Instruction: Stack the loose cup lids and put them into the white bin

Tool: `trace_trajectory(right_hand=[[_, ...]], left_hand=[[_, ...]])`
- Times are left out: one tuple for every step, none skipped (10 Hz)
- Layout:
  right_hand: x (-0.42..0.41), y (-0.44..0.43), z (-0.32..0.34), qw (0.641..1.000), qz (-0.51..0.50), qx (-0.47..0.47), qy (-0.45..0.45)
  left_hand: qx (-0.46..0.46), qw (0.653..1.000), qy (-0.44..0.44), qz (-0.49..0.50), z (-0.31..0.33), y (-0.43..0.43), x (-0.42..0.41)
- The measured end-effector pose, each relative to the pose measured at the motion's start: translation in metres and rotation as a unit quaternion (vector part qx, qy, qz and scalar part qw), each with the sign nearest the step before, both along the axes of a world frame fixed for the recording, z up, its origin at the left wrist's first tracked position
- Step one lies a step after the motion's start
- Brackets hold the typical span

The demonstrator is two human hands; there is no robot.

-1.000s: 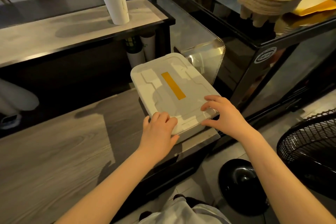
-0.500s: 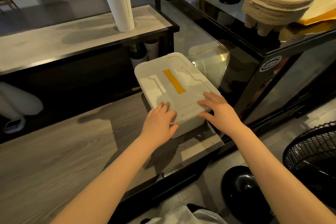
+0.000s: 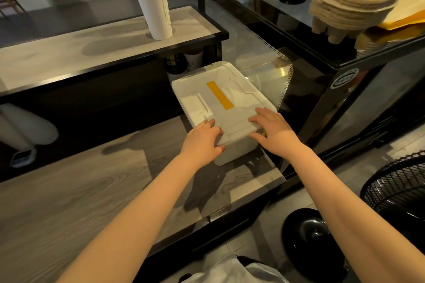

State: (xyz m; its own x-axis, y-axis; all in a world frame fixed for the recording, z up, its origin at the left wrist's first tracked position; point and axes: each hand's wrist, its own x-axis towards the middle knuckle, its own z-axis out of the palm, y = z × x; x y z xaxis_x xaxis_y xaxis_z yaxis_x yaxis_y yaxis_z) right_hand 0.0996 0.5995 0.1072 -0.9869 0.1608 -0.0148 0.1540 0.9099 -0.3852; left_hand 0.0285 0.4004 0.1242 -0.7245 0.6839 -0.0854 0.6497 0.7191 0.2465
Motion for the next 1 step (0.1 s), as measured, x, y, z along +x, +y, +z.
trace_trajectory(right_hand=[[-0.0028,-0.0085,0.0032,1.000,0.004,0.028,0.013]], left_hand=[[0.023,1.000,0.007,0.002,0.0000,-0.0066,-0.0026]])
